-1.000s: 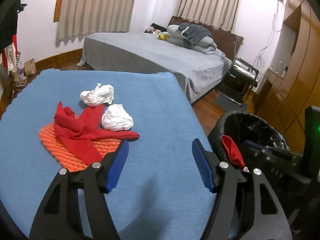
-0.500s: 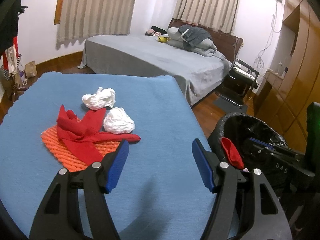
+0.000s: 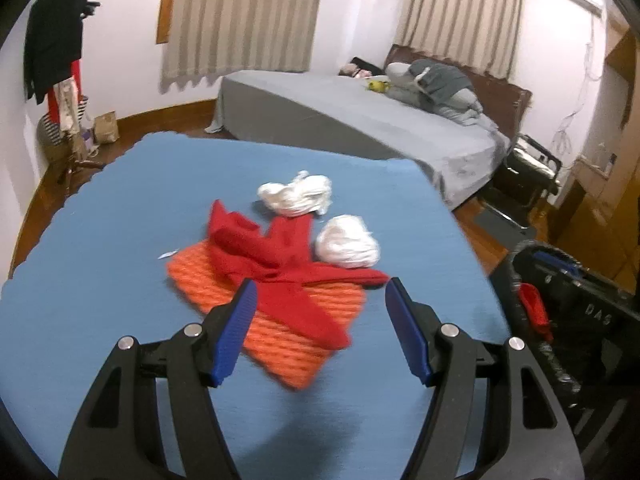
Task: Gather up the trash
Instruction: 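Grasp the red glove with the left gripper while the right gripper grasps the white cloth, then carry the red glove and white cloth into the bin and release both, then grasp the orange mesh sheet with the left gripper and lift it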
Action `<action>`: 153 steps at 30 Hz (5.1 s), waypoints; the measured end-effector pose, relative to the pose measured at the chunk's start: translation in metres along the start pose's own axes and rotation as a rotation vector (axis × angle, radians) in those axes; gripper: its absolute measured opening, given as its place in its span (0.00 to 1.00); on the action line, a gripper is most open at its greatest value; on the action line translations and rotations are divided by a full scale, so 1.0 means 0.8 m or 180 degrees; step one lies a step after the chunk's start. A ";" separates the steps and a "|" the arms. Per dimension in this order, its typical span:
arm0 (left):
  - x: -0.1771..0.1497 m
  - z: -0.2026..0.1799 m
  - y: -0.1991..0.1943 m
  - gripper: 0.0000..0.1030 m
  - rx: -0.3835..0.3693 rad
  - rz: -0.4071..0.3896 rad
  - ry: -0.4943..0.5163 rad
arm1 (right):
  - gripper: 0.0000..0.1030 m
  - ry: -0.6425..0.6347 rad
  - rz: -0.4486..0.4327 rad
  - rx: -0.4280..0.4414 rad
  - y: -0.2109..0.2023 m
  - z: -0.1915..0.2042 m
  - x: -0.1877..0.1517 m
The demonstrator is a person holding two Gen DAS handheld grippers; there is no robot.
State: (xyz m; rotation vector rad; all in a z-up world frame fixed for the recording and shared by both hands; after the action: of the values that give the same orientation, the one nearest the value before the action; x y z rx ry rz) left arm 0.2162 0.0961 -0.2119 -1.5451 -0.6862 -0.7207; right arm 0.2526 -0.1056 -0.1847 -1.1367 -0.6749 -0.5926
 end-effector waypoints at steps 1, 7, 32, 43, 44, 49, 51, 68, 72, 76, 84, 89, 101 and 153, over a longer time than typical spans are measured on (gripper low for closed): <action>-0.001 0.005 0.002 0.63 0.0017 0.0009 -0.0014 | 0.45 -0.0020 0.0001 0.0015 0.006 0.006 0.001; 0.007 0.032 0.021 0.62 0.0057 0.0024 -0.0071 | 0.46 -0.0084 0.0034 0.0087 0.034 0.031 0.005; 0.020 0.124 0.046 0.59 0.0338 0.0068 -0.0271 | 0.68 -0.0380 0.0532 0.0375 0.153 0.125 -0.009; 0.030 0.084 0.058 0.60 0.0087 0.0025 -0.0213 | 0.35 -0.0207 0.0526 0.0424 0.134 0.091 0.000; 0.031 0.080 0.063 0.59 0.0070 0.0042 -0.0209 | 0.35 -0.0176 0.0509 0.0403 0.130 0.084 0.003; 0.025 0.063 0.092 0.52 0.0011 0.0197 -0.0193 | 0.35 -0.0086 0.0457 0.0339 0.117 0.065 0.007; 0.023 0.058 0.101 0.43 -0.0011 0.0247 -0.0189 | 0.35 -0.0085 0.0456 0.0327 0.116 0.064 0.007; 0.080 0.020 0.000 0.07 -0.0116 -0.0403 -0.0043 | 0.35 -0.0016 0.0193 0.0433 0.058 0.058 0.028; 0.087 -0.003 -0.025 0.07 -0.0188 -0.0470 -0.0018 | 0.35 0.0021 0.0086 0.0435 0.032 0.048 0.040; 0.091 -0.035 -0.046 0.07 -0.0273 -0.0524 0.0070 | 0.35 0.0027 -0.0001 0.0396 0.001 0.032 0.042; 0.084 -0.106 -0.066 0.07 -0.0571 -0.0518 0.0222 | 0.35 0.0117 -0.0117 0.0167 -0.062 -0.030 0.039; 0.082 -0.169 -0.068 0.07 -0.0879 -0.0514 0.0335 | 0.35 0.0232 -0.0228 -0.0092 -0.104 -0.086 0.040; 0.076 -0.327 -0.054 0.08 -0.1560 -0.0482 0.0686 | 0.40 0.0553 -0.0376 -0.0658 -0.164 -0.209 0.022; -0.024 0.060 0.041 0.74 0.0295 0.0366 -0.0117 | 0.91 -0.0248 0.0073 0.0229 0.010 0.048 -0.005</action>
State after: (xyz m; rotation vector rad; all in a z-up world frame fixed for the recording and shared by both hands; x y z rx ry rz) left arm 0.2324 0.1409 -0.2507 -1.5028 -0.6435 -0.5683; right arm 0.2484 -0.0663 -0.1821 -1.1033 -0.7436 -0.5029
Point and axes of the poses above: each gripper's, at about its wrist camera, not at the fingertips, and y roughly the way its jaws point, z to its left, x to its top, the point moved 9 cm from there along y, roughly the way its jaws point, and after that the axes turned 7 degrees about y, right-handed, at the moved point
